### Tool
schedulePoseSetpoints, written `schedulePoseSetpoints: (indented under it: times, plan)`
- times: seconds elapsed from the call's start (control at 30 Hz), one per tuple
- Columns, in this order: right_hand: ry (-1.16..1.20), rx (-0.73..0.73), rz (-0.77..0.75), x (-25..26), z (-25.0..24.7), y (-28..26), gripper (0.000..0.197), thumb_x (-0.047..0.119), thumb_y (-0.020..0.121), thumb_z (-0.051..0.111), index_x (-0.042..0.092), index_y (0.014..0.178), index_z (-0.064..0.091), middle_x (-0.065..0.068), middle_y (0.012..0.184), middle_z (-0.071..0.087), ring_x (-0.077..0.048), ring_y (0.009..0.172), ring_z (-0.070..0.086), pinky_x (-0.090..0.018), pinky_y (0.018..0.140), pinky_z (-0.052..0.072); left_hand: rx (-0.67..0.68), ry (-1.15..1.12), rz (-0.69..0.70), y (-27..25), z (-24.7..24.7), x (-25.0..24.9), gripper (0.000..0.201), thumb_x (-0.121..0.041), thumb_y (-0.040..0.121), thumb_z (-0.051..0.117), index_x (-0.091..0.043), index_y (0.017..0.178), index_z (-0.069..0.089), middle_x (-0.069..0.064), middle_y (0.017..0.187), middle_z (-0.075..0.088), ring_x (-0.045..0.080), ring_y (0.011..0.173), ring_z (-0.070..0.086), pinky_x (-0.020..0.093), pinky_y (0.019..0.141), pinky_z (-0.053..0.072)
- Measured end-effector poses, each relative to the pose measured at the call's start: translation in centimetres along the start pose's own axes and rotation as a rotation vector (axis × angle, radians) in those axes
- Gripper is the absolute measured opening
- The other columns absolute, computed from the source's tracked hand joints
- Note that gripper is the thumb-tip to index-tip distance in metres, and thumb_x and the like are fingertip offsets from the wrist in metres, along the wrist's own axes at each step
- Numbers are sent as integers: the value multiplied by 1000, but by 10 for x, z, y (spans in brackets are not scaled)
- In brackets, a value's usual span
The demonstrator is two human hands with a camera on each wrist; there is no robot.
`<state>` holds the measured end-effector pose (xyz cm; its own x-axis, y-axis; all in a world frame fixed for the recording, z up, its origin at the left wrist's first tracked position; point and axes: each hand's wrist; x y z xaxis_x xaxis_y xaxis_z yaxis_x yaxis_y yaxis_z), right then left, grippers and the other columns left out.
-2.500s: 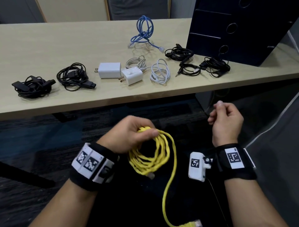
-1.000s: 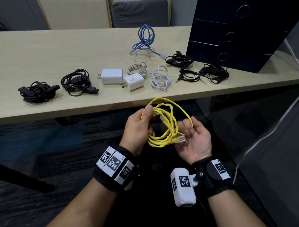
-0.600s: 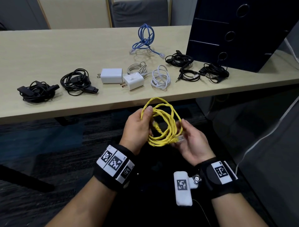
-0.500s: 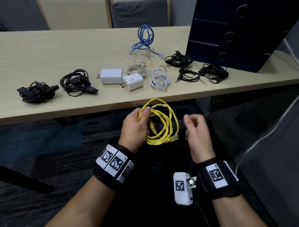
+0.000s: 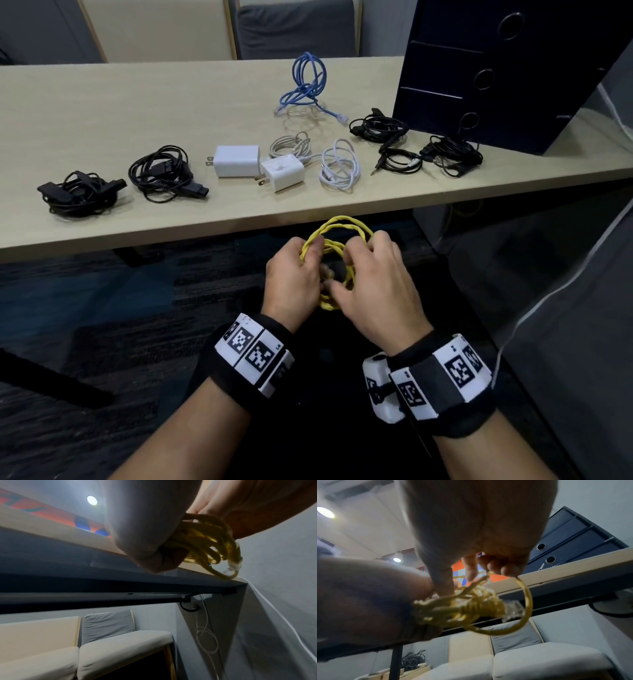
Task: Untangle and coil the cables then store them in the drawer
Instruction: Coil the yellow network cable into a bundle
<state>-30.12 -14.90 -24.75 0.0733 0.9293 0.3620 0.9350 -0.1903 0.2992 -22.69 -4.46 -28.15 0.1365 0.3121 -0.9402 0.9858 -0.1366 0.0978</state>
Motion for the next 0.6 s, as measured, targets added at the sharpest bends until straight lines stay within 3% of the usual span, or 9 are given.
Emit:
schedulePoseSetpoints:
  times: [0.07, 0.1, 0.27, 0.37, 0.47, 0.53, 0.6]
  plan:
    - [16, -56, -8, 1, 3, -2, 32, 32, 75, 77, 15, 90, 54, -4, 96, 39, -25, 92, 46, -41, 74, 49, -12, 29, 22, -1, 0, -4, 36, -36, 98, 51, -16, 67, 50, -2, 61, 58, 4, 55, 52, 13, 49, 37]
    - [16, -60, 0, 0, 5, -3, 30, 33, 75, 77, 15, 89, 57, -3, 96, 39, -25, 92, 45, -42, 74, 49, -17, 42, 35, -2, 1, -6, 36, -34, 98, 51, -17, 66, 49, -4, 59, 55, 2, 52, 50, 12, 48, 35]
    - [46, 22, -39, -7, 8, -4, 13, 31, 85, 68, 18, 89, 70, 6, 90, 34, -19, 90, 38, -39, 79, 44, 16, 92, 46, -2, 3, -5, 37, -35, 97, 52, -14, 66, 50, -2, 59, 54, 8, 55, 48, 14, 47, 34]
    - [442, -5, 14, -12, -3, -2, 3, 21, 83, 73, 22, 84, 71, 9, 84, 47, -16, 85, 50, -30, 75, 45, 28, 93, 20, -2, -2, -4, 36, -35, 98, 52, -14, 68, 53, -5, 57, 55, 3, 52, 51, 11, 46, 34]
    - [687, -6, -27, -10, -17, -1, 11, 10, 81, 75, 20, 80, 69, 8, 84, 59, -7, 76, 57, -20, 69, 45, 46, 114, 4, 4, -5, -3, 36, -34, 97, 53, -16, 67, 53, -4, 56, 54, 4, 52, 48, 11, 46, 34]
    - [924, 17, -30, -5, -31, 0, 12, 6, 83, 71, 18, 81, 68, 3, 82, 65, -8, 71, 60, -21, 67, 48, 73, 199, 22, 5, -4, 1, 37, -33, 96, 55, -17, 63, 49, -2, 56, 51, 6, 52, 45, 16, 47, 33]
    - [1246, -62, 5, -5, -53, 5, 15, 8, 85, 65, 22, 83, 66, -4, 81, 70, -16, 64, 63, -26, 57, 52, 120, 297, 26, 3, -5, 12, 35, -34, 94, 58, -14, 66, 51, -2, 57, 50, 6, 54, 45, 22, 51, 29]
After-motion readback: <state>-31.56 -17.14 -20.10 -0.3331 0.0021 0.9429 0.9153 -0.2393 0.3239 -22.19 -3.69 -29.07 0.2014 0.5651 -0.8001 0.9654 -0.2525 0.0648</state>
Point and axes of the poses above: each hand's wrist, its own y-axis towards the middle knuckle, its own z-axis out of the palm, x = y × z
